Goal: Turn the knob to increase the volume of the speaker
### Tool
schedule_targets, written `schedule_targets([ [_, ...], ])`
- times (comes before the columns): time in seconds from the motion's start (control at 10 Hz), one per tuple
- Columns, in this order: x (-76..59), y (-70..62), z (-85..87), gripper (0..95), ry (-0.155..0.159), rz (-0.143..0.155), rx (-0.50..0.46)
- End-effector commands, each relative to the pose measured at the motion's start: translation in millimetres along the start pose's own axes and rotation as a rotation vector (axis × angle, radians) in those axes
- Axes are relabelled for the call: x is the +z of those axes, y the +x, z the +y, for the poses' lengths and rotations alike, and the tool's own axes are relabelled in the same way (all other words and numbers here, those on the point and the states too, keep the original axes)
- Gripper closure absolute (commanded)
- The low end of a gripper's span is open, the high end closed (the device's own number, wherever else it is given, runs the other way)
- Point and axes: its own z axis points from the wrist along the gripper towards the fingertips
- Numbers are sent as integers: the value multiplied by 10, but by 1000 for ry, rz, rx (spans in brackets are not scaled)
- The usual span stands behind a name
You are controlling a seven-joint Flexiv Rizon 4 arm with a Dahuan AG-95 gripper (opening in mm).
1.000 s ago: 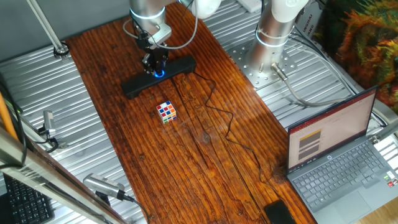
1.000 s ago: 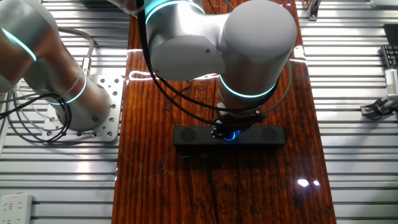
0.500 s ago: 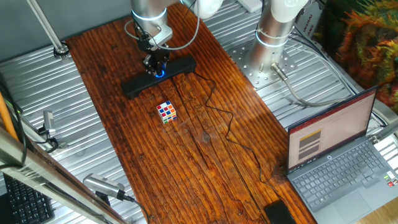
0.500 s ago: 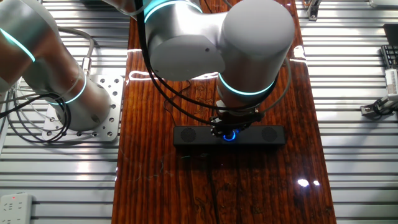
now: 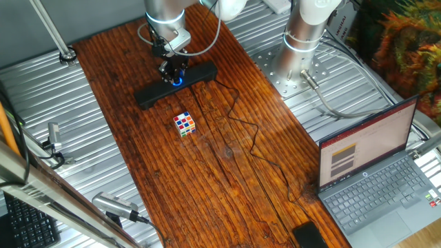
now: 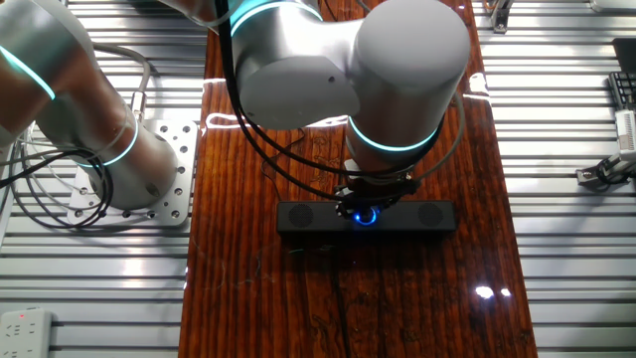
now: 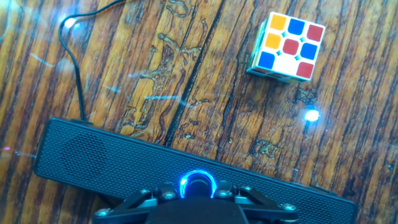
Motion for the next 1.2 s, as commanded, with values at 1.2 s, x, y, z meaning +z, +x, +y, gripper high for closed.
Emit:
schedule_targets([
  [1.2, 25, -5, -2, 570, 4, 7, 22],
])
